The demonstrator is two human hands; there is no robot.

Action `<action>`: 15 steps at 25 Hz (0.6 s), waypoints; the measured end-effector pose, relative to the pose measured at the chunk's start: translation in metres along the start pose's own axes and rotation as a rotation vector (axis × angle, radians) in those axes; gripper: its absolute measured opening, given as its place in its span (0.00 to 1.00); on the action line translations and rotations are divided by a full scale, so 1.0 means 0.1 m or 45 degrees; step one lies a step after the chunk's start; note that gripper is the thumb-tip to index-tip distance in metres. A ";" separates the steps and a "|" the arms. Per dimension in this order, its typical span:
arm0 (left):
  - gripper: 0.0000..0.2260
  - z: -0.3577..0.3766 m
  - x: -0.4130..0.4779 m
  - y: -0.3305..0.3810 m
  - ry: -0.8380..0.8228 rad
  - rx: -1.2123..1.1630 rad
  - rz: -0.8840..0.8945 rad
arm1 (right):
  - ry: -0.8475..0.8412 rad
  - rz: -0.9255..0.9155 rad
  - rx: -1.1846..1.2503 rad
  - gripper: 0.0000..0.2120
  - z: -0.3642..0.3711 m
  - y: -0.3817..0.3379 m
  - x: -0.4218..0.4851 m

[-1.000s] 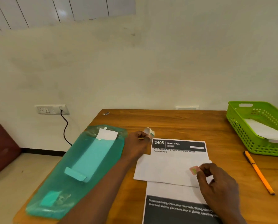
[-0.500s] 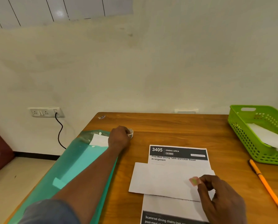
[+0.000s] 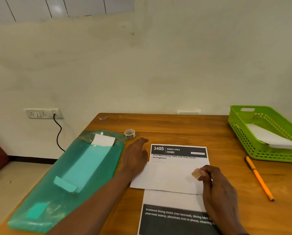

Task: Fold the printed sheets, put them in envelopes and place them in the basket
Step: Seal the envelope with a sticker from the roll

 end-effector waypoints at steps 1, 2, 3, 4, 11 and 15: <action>0.13 0.00 -0.10 0.05 0.029 -0.026 -0.013 | -0.007 -0.016 -0.010 0.12 0.00 -0.02 -0.01; 0.13 -0.01 -0.22 0.12 0.062 -0.058 -0.005 | -0.006 -0.041 -0.016 0.10 -0.01 -0.04 -0.01; 0.13 0.00 -0.32 0.21 0.076 -0.095 0.022 | -0.008 -0.075 -0.021 0.08 -0.01 -0.06 -0.01; 0.13 0.03 -0.42 0.31 0.052 -0.121 0.054 | 0.000 -0.111 -0.023 0.06 0.00 -0.08 -0.01; 0.12 0.58 -0.84 1.19 -0.327 -0.031 0.366 | 0.342 0.322 0.260 0.07 -0.22 0.33 0.07; 0.17 0.82 -0.78 1.35 -0.412 -0.031 0.384 | 0.312 0.612 0.425 0.04 -0.13 0.69 0.06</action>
Point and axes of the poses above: each hand's wrist, its own x-axis towards the middle knuckle, its own z-axis out of the palm, y = z × x, the point moved 8 cm from there along x, towards the middle knuckle, and after that the axes turned 5 degrees about -x, right-handed, at the moved point
